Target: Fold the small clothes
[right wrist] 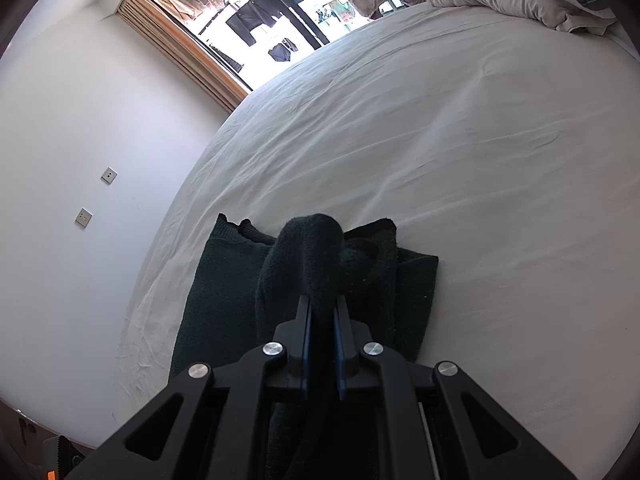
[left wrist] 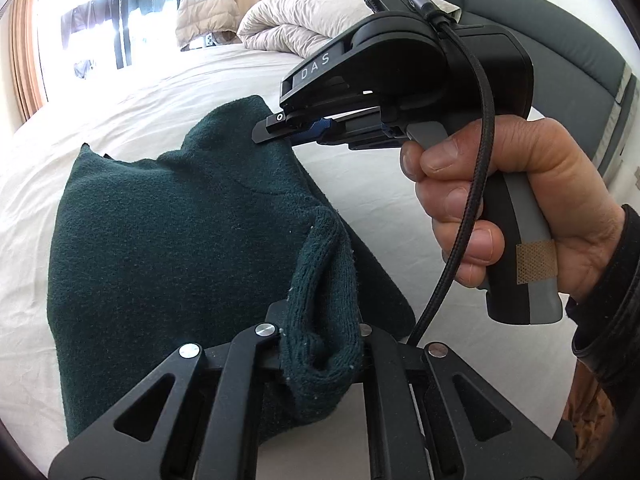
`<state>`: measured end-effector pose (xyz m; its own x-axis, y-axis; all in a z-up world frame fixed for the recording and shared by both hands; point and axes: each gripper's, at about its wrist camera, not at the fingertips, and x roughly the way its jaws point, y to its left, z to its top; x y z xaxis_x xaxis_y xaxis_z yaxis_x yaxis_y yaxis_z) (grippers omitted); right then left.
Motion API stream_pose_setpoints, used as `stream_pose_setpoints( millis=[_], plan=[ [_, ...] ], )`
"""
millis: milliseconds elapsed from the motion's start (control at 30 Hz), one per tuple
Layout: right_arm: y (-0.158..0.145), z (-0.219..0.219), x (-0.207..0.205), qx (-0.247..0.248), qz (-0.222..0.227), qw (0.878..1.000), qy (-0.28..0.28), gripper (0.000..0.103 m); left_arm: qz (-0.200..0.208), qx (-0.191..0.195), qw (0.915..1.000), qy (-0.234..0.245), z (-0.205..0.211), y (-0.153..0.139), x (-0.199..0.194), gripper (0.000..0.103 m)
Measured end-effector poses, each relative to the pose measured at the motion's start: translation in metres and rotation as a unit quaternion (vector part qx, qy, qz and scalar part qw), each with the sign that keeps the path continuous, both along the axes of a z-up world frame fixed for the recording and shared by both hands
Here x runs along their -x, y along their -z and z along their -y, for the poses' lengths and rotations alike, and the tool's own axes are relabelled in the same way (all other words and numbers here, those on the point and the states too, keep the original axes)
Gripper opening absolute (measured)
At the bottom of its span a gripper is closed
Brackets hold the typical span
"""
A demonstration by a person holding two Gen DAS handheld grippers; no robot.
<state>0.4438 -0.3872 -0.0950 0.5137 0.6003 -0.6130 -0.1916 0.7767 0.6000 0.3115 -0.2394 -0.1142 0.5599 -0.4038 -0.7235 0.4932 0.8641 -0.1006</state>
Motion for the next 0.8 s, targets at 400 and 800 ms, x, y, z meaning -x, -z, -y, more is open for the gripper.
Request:
stream_pose_setpoints(
  millis=[400, 800],
  plan=[
    [0.033, 0.01, -0.01, 0.015, -0.033, 0.999, 0.012, 0.011, -0.024, 0.027, 0.9993, 0.009, 0.007, -0.002, 0.005, 0.02],
    [-0.003, 0.036, 0.053, -0.015, -0.013, 0.998, 0.059, 0.028, 0.012, 0.094, 0.9935, -0.063, -0.135, -0.04, 0.015, 0.07]
  ],
)
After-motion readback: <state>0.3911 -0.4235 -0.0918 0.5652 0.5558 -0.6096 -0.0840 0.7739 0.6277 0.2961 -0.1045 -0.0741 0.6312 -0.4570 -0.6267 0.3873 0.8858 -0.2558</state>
